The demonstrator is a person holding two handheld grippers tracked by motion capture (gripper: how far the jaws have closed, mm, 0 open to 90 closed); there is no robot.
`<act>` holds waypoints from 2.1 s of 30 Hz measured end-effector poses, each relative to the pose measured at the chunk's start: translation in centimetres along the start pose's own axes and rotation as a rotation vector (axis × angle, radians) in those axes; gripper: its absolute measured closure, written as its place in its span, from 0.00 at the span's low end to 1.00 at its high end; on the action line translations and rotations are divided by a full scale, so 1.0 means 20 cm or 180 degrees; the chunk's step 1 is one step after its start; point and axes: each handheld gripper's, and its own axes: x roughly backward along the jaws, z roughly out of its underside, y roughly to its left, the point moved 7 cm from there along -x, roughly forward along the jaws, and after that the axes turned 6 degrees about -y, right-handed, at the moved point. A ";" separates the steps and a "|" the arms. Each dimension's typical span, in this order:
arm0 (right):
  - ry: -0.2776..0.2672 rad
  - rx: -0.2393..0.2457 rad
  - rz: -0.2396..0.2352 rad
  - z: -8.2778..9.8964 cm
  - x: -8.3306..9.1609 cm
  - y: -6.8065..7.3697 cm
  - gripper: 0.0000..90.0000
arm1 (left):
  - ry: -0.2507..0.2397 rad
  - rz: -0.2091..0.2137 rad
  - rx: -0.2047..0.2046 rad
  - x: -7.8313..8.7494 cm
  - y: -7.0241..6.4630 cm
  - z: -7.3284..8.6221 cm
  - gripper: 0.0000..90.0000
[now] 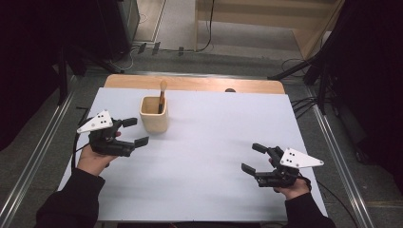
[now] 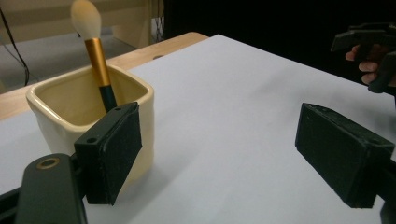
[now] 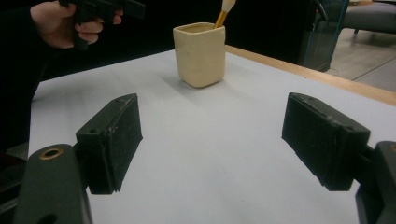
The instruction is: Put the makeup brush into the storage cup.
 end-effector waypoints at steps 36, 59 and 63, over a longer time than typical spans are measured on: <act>-0.0039 -0.0029 -0.0062 0.00 0.00 0.02 0.23 | -0.0003 0.0267 -0.0077 0.11 -0.29 0.23 0.15; -0.0046 -0.0037 -0.0071 0.00 0.00 0.02 0.23 | -0.0001 0.0287 -0.0082 0.10 -0.29 0.25 0.15; -0.0036 -0.0042 -0.0074 0.00 -0.01 0.02 0.23 | -0.0007 0.0279 -0.0079 0.10 -0.29 0.24 0.14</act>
